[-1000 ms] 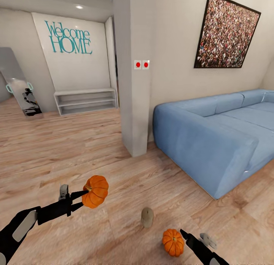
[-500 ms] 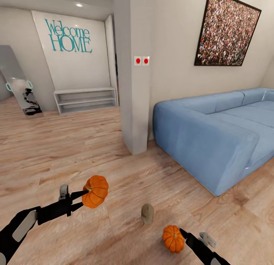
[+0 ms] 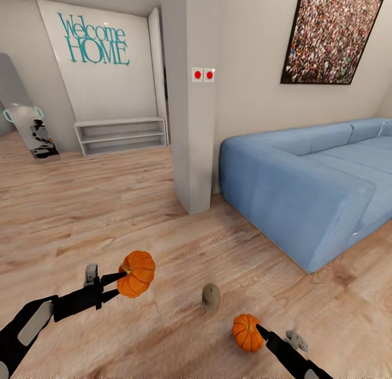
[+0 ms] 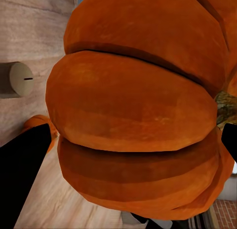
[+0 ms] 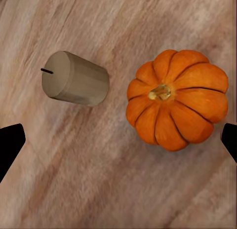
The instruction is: Place each of the two pumpkins and all three candles from the living room inside a cabinet in the living room (use any cabinet), then make sure every cabinet is closed, and position the cauldron so it is next to a table in the living room.
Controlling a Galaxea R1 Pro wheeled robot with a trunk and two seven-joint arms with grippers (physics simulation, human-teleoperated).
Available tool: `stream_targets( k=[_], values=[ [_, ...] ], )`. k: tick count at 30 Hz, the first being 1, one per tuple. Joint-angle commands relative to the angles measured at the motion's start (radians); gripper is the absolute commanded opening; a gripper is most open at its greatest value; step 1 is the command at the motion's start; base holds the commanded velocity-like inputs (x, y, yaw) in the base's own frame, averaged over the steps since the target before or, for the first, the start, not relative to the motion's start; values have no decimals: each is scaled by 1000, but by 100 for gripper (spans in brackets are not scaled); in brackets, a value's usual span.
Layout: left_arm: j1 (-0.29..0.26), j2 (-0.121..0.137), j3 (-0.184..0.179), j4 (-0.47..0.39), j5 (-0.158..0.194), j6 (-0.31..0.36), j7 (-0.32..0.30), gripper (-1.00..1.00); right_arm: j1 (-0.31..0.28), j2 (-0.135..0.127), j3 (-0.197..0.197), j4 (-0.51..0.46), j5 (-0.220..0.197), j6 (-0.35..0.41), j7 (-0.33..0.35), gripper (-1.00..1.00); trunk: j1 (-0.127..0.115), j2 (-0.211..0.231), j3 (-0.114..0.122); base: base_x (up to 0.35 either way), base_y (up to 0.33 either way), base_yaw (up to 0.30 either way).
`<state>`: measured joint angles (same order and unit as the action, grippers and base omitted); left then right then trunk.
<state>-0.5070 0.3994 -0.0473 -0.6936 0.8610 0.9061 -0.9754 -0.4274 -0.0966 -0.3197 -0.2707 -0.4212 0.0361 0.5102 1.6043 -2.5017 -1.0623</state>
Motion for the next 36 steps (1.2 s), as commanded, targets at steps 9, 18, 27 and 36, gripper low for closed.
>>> stream_targets(
  k=[9,18,27,36],
  values=[
    [-1,1,-3,3,6,5,1,-100,-1,0,-2,1,-8,4,4,100,1,-1,-13,0,0,0],
    [-1,2,-2,3,7,5,0,-100,-1,0,-3,1,-8,4,4,100,1,-1,-13,36,-52,0],
    [-1,2,-2,3,7,5,0,-100,-1,0,-3,1,-8,4,4,100,1,-1,-13,117,-56,0],
    [-1,2,-2,3,7,5,0,-100,-1,0,-3,1,-8,4,4,100,1,-1,-13,120,-59,0]
  ],
)
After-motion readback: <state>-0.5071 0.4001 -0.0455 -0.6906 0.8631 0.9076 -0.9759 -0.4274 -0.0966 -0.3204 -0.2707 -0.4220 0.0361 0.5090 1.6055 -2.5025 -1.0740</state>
